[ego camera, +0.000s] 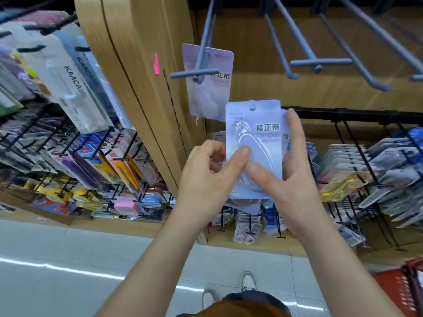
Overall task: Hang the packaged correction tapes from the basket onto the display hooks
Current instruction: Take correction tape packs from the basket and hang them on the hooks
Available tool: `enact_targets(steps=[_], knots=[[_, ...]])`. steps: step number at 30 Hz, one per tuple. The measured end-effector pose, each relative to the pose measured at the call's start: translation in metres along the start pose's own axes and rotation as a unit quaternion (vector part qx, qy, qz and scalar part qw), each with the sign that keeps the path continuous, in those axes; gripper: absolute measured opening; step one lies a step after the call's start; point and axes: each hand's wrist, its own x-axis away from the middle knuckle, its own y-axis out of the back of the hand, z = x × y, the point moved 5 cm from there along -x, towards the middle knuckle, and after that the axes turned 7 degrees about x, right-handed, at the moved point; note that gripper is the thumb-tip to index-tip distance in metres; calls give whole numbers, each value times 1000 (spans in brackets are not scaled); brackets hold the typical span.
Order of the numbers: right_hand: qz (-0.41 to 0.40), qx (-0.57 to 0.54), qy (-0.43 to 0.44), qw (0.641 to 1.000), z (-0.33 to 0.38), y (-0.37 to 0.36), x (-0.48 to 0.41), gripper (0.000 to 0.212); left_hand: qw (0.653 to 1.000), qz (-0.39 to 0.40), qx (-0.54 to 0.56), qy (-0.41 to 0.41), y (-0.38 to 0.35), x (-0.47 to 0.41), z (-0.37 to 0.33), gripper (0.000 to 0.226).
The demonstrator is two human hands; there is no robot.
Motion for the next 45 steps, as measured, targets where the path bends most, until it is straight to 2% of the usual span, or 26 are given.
enact_targets(steps=[3, 6, 11, 14, 17, 20, 25, 33, 36, 39, 45], knots=[[15, 24, -19, 999, -6, -2, 2, 61, 1000, 1, 13, -11, 0, 1, 1, 37], [32, 10, -53, 998, -14, -2, 5, 59, 996, -18, 82, 8, -2, 7, 4, 27], [20, -31, -52, 998, -17, 4, 1, 45, 982, -30, 185, -1, 4, 15, 2, 26], [-4, -15, -36, 999, -15, 11, -4, 47, 978, -6, 208, -31, 11, 24, -2, 20], [-26, 12, -11, 1000, -9, 15, -8, 47, 969, -25, 233, -79, 26, 34, -8, 20], [-22, 20, 15, 999, -6, 11, -14, 34, 966, -39, 228, -112, 39, 31, -18, 19], [-4, 31, 33, 999, 3, -3, -18, 35, 966, -66, 225, -112, 45, 16, -29, 23], [-8, 34, 32, 999, 7, -3, -15, 31, 978, -88, 162, -96, 46, 2, -33, 28], [-40, 66, 35, 996, 9, 3, -15, 34, 984, -113, 113, -74, 41, -11, -27, 22], [-67, 77, 24, 994, 6, 14, -15, 35, 988, -125, 86, -35, 36, -19, -15, 27], [-96, 56, -13, 994, -4, 32, -5, 37, 980, -142, 139, 25, 25, -30, -6, 32]])
